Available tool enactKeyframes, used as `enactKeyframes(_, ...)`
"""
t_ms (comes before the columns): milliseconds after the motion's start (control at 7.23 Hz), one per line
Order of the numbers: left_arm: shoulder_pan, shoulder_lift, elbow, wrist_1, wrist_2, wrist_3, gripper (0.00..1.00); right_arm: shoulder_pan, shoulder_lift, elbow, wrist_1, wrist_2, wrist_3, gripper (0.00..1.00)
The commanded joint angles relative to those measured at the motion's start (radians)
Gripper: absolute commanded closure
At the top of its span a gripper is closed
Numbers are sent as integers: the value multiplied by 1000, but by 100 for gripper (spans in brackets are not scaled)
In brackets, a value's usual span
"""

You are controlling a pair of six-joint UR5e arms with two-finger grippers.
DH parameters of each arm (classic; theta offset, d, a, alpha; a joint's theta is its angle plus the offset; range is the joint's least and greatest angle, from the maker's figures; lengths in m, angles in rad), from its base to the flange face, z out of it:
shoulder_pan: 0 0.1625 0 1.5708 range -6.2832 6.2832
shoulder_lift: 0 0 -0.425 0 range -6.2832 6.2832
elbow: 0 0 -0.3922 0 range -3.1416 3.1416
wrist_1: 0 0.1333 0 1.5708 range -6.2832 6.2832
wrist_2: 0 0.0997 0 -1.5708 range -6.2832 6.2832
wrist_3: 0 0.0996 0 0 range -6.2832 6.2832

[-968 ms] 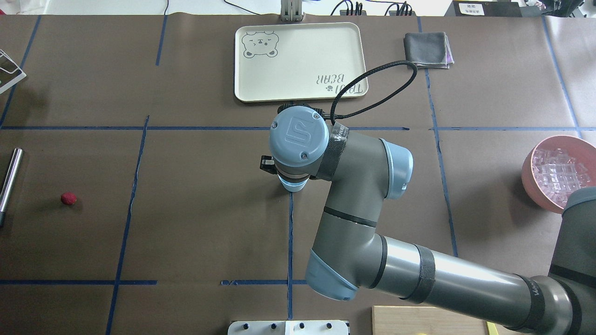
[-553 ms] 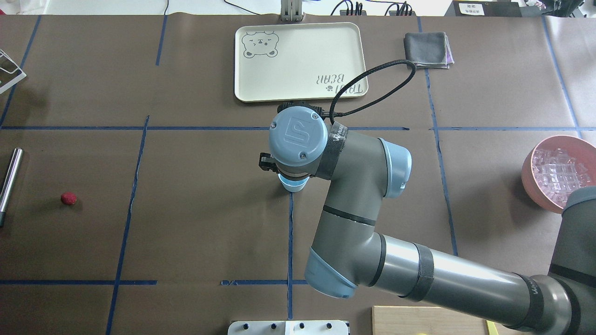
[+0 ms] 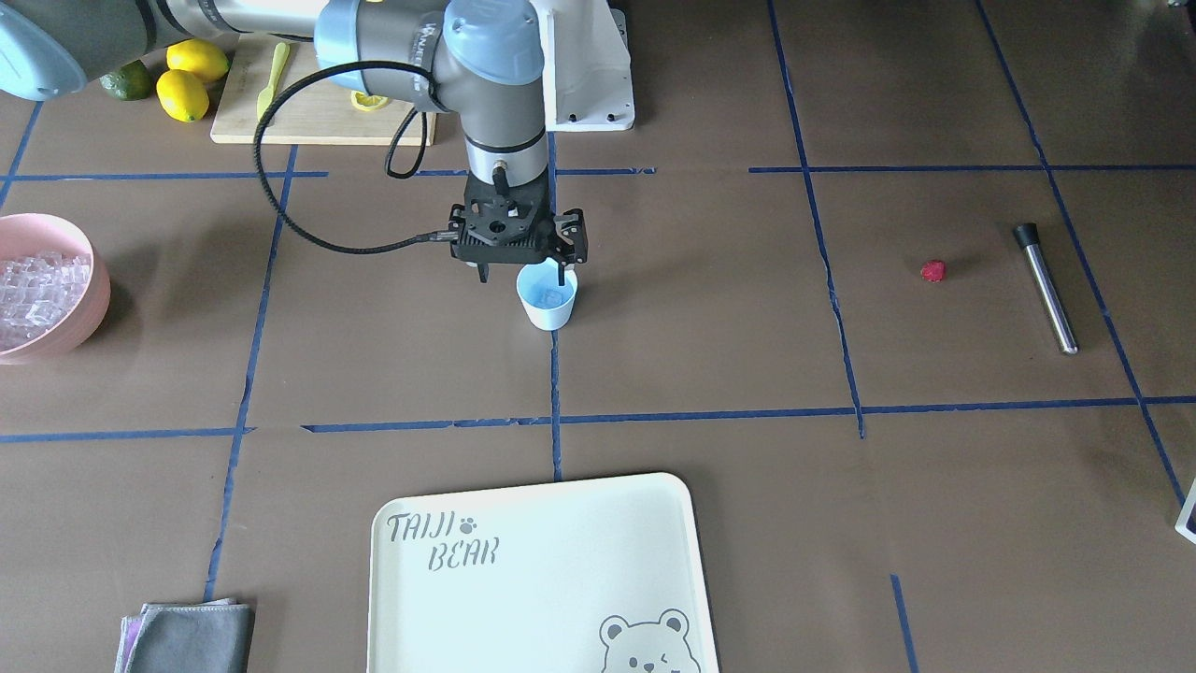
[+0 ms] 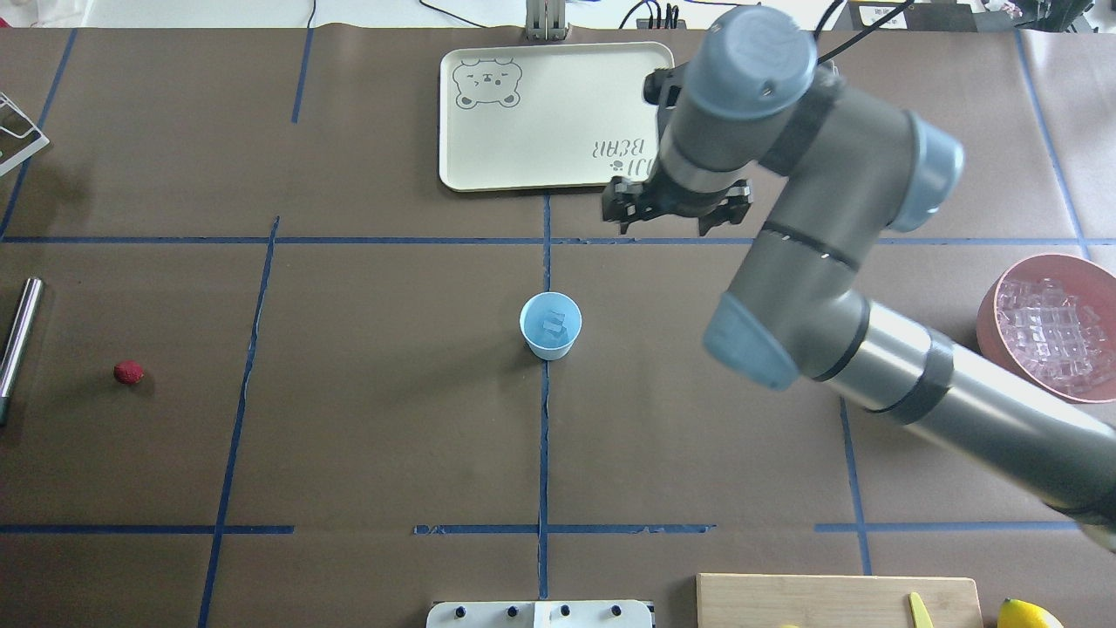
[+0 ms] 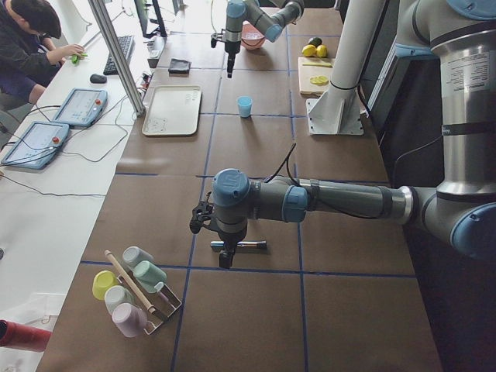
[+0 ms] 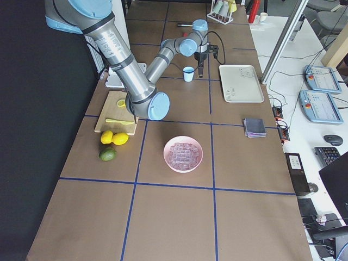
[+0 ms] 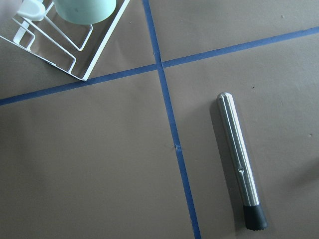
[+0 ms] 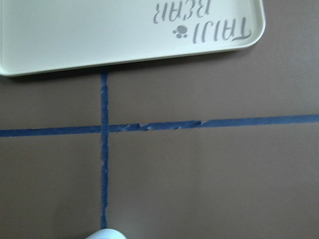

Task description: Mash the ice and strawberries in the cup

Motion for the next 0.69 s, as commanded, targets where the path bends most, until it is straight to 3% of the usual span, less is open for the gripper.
enactKeyframes(0,2,-37,14,-1,2,-2,0,236,-222,99,-1,171,-374,1)
enactKeyframes(553,18,-102,26,3,-4,-3,0,602,-635,131,12,308,-1084,1)
